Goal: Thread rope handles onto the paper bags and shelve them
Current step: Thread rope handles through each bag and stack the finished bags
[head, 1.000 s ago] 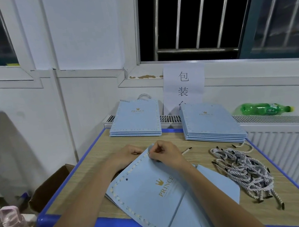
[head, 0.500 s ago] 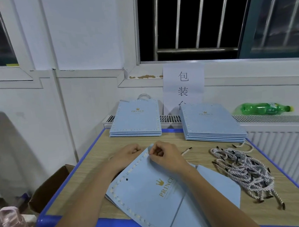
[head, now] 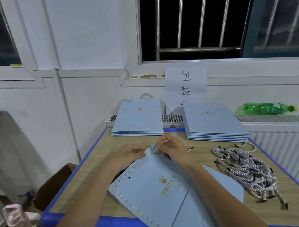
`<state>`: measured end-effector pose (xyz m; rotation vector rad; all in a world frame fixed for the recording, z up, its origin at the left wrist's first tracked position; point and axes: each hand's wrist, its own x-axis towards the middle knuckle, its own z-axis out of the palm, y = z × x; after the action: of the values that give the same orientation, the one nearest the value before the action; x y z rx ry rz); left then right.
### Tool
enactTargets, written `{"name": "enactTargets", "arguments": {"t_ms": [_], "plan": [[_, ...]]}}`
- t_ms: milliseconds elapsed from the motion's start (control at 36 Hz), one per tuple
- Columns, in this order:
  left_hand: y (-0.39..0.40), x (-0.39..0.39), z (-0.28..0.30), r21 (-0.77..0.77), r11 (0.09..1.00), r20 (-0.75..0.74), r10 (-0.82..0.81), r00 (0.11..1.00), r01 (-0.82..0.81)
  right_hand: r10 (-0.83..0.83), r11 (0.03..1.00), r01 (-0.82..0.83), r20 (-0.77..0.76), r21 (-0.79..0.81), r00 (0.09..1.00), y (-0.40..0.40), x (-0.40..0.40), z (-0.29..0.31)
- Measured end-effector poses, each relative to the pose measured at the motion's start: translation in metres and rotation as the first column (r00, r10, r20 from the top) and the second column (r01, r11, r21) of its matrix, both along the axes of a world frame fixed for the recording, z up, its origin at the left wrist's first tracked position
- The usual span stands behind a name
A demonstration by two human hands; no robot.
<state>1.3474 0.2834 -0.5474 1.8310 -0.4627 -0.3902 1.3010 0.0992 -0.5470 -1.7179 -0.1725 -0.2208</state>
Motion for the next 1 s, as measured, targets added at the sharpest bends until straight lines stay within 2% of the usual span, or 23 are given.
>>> {"name": "enactTargets", "arguments": {"t_ms": [111,167,222,278,500,556,611,694,778,861,889,917,944,1000], "plan": [[-0.002,0.003,-0.002,0.015,1.0,0.037,0.026,0.999,-0.026,0.014,1.0,-0.014,-0.029,-0.007,0.999,-0.002,-0.001,0.004],[-0.002,0.003,-0.003,0.027,0.999,0.051,0.041,0.998,-0.043,0.017,0.987,-0.021,-0.028,-0.157,0.999,-0.004,0.0,0.006],[0.0,0.004,-0.004,0.038,0.997,0.081,0.061,0.995,-0.064,-0.01,0.923,0.014,0.013,-0.384,1.0,-0.009,0.004,0.01],[0.001,0.008,-0.005,0.032,0.995,0.118,0.087,0.989,-0.091,-0.022,0.851,0.045,0.05,-0.524,0.998,-0.017,0.006,0.016],[-0.006,0.013,-0.008,0.026,0.994,0.139,0.103,0.985,-0.108,-0.044,0.813,0.099,0.11,-0.574,0.993,-0.022,0.007,0.02],[-0.005,0.014,-0.01,0.049,0.992,0.146,0.109,0.983,-0.117,-0.052,0.776,0.088,0.075,-0.625,0.996,-0.026,0.006,0.022],[-0.002,0.014,-0.01,0.054,0.99,0.156,0.123,0.98,-0.133,-0.08,0.658,0.066,0.018,-0.75,0.997,-0.034,0.006,0.027],[0.002,0.015,-0.009,0.043,0.986,0.169,0.151,0.974,-0.16,-0.205,0.33,0.142,0.076,-0.933,0.976,-0.048,0.004,0.041],[0.005,0.017,-0.006,0.052,0.98,0.182,0.178,0.967,-0.191,-0.293,0.042,0.229,0.208,-0.972,0.933,-0.062,0.005,0.053],[0.009,0.016,-0.002,0.038,0.976,0.191,0.205,0.96,-0.216,-0.297,-0.164,0.236,0.277,-0.958,0.914,-0.076,0.005,0.065],[0.011,0.017,-0.001,0.039,0.974,0.195,0.21,0.958,-0.222,-0.308,-0.187,0.231,0.28,-0.955,0.909,-0.08,0.004,0.069],[0.012,0.018,-0.001,0.031,0.973,0.19,0.22,0.957,-0.23,-0.339,-0.166,0.217,0.262,-0.962,0.903,-0.083,0.003,0.074],[0.012,0.018,-0.001,0.022,0.97,0.183,0.233,0.955,-0.241,-0.375,-0.103,0.199,0.224,-0.974,0.9,-0.085,0.002,0.079],[0.011,0.019,-0.002,-0.013,0.964,0.177,0.264,0.948,-0.265,-0.394,0.149,0.152,0.083,-0.977,0.915,-0.086,0.003,0.086]]}}
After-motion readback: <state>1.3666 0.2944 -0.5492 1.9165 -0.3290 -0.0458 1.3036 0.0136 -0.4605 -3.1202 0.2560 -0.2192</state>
